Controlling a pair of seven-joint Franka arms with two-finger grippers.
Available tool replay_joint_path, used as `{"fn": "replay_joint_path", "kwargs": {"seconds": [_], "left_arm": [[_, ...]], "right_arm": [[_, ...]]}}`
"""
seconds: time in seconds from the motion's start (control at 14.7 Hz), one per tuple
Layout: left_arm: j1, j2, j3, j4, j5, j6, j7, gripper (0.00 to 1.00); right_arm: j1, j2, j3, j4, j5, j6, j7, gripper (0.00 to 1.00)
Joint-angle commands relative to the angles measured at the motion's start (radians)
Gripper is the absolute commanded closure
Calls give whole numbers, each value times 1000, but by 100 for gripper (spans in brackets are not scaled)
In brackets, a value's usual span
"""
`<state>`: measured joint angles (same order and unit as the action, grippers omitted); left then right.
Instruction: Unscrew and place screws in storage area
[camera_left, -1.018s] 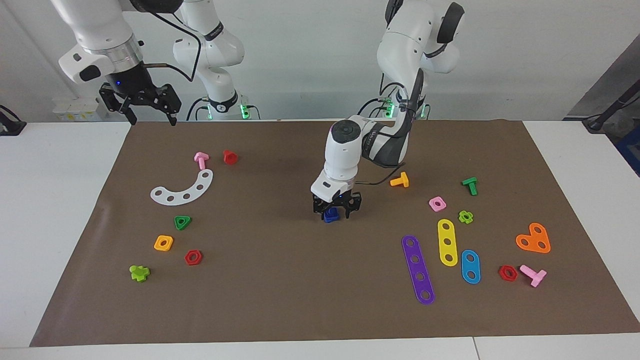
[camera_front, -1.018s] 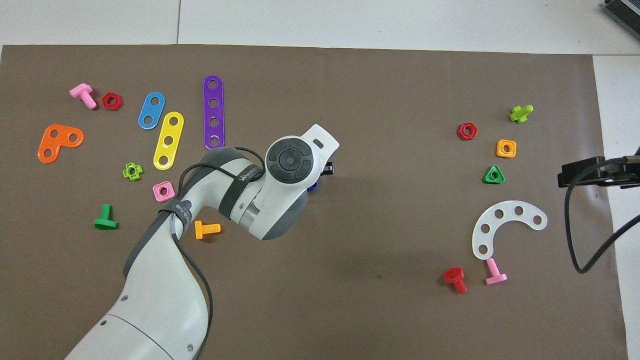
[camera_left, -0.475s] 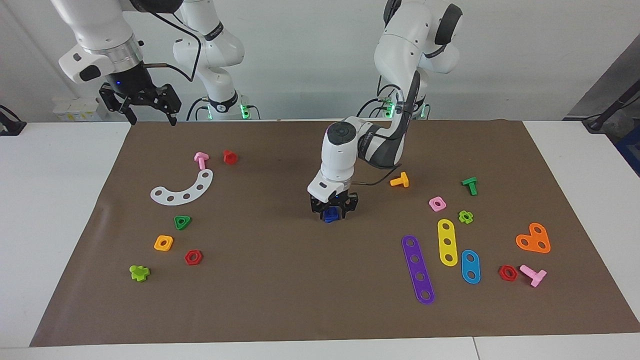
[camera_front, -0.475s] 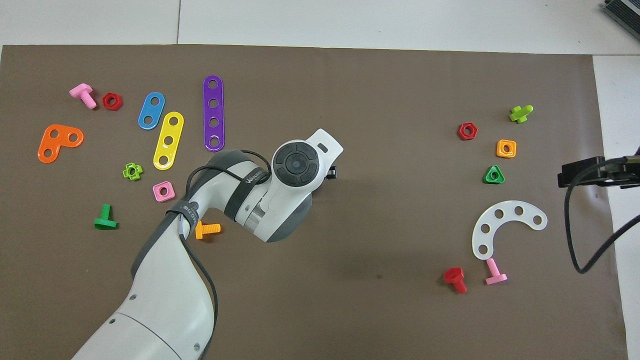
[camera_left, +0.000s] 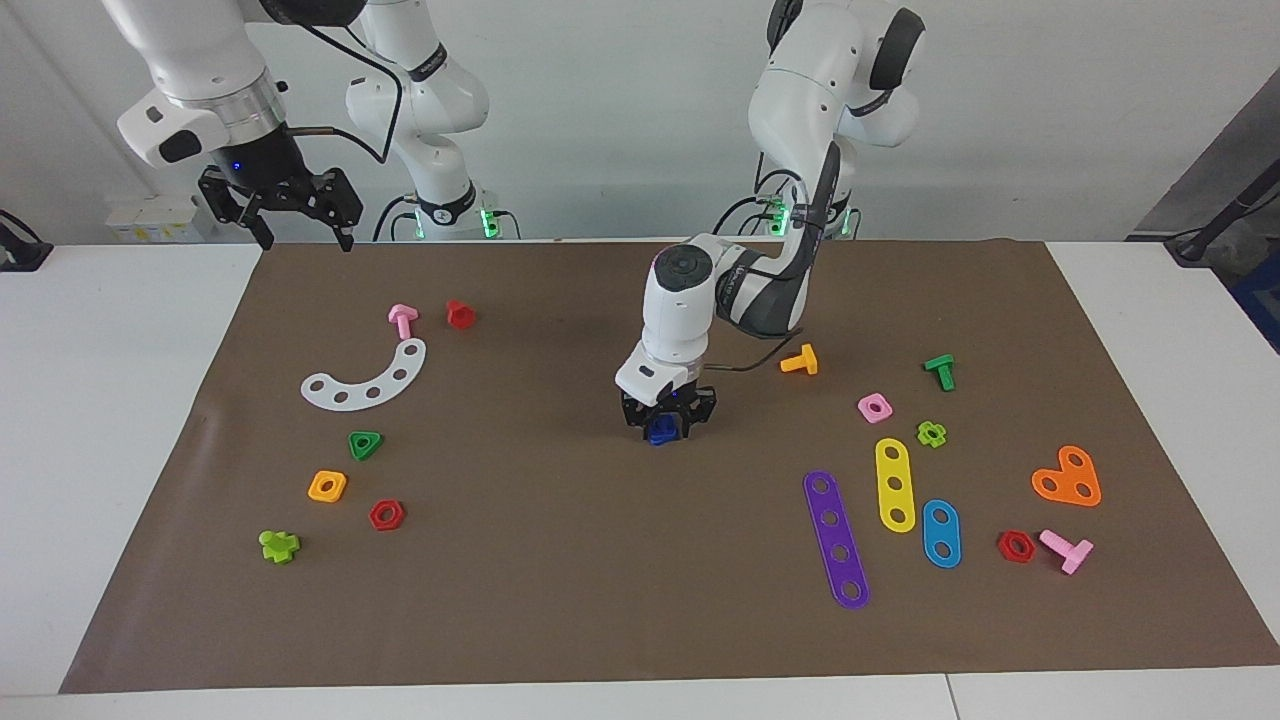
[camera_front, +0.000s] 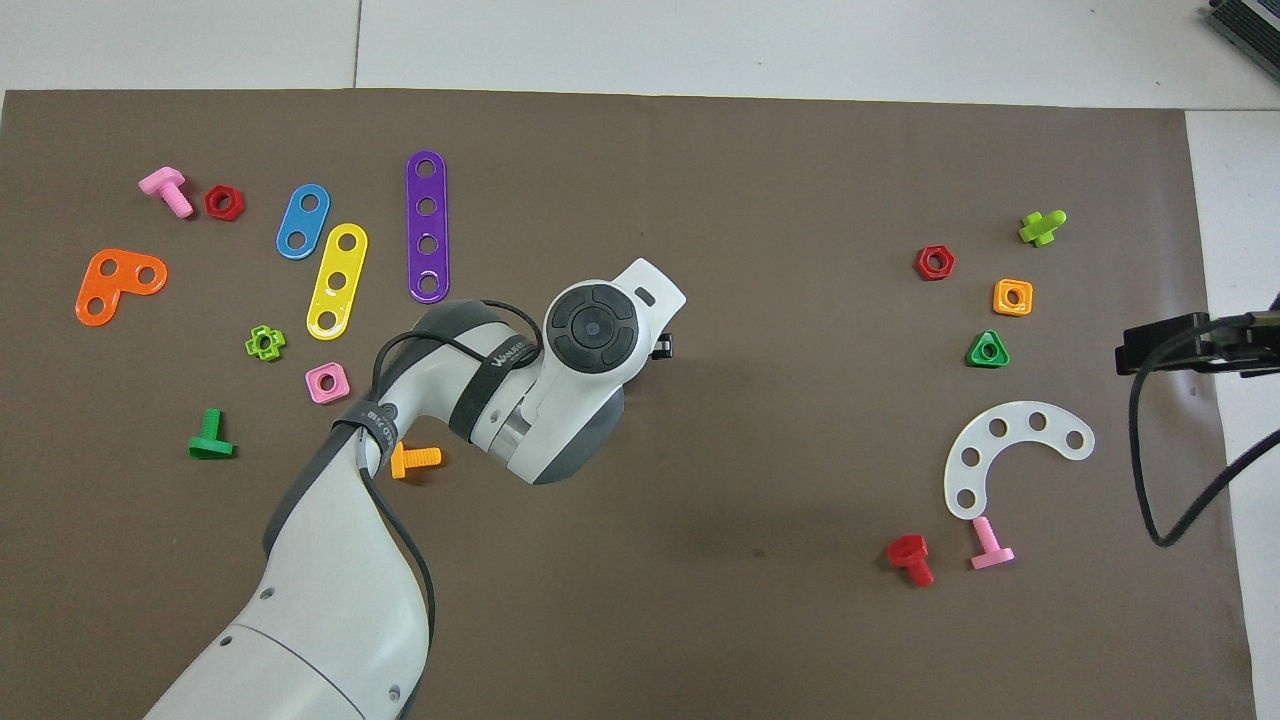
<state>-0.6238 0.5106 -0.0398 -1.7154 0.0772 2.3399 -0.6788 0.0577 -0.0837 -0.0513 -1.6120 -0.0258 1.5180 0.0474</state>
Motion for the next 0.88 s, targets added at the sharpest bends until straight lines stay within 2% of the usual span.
{"fn": "replay_joint_path", "kwargs": {"seconds": [0.0, 0.81], "left_arm": [[-16, -1, 14, -7, 24, -7, -19, 38], [-19, -1, 14, 26, 24, -53, -18, 46]], "right_arm": [[-6, -8, 5, 1, -8, -13, -23, 0], [-6, -8, 5, 1, -8, -13, -23, 0]]}}
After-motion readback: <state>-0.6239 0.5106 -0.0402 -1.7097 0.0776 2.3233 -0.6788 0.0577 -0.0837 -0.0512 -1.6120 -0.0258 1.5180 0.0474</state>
